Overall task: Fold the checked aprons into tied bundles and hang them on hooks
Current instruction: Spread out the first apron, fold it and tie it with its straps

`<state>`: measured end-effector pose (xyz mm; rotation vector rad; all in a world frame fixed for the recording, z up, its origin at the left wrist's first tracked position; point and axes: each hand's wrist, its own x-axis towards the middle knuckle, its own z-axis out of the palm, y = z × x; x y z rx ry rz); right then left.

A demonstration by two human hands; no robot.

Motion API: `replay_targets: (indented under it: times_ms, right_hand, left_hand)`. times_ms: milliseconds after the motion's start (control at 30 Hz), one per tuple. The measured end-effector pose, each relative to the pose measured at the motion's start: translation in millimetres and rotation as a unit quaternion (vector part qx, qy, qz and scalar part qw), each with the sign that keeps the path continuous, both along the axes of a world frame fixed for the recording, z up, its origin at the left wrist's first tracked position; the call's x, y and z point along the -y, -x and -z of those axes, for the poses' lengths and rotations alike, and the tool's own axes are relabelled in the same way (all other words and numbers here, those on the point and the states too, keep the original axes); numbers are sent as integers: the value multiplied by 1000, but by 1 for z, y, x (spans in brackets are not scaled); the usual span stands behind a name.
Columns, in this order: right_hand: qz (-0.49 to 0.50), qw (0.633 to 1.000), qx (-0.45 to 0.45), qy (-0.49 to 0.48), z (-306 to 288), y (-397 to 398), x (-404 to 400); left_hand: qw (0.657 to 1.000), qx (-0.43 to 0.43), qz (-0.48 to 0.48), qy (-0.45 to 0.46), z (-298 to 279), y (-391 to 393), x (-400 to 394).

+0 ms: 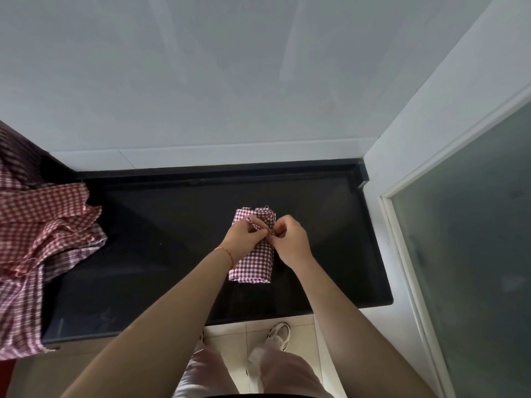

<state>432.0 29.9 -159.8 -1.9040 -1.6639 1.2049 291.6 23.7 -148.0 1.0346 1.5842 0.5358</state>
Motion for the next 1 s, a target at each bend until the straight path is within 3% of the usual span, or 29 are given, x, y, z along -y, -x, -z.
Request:
replay_targets:
  times_ms: [233, 500, 700, 767, 833, 933, 1000]
  right_hand:
    - [-57, 995, 65, -47, 6, 13, 0]
    - [-58, 991, 97, -73, 7, 12, 4]
    - [-51, 990, 132, -6, 15, 0, 11]
    - [-2, 996, 62, 63, 15, -8, 9]
    - [66, 982, -85, 156, 12, -20, 9]
    - [118, 916, -289, 254, 4, -39, 10]
    - [122, 885, -350, 283, 1, -47, 11]
  left_hand:
    - [999, 49, -19, -9, 3, 5, 6]
    - [997, -21, -44, -64, 4, -3, 10]
    - [988, -110, 43, -95, 9, -9, 10]
    - [982, -131, 81, -106, 9, -9, 10]
    - [981, -136, 92, -105, 7, -8, 9]
    - [973, -169, 112, -114, 4, -7, 8]
    - [956, -215, 150, -131, 2, -9, 9]
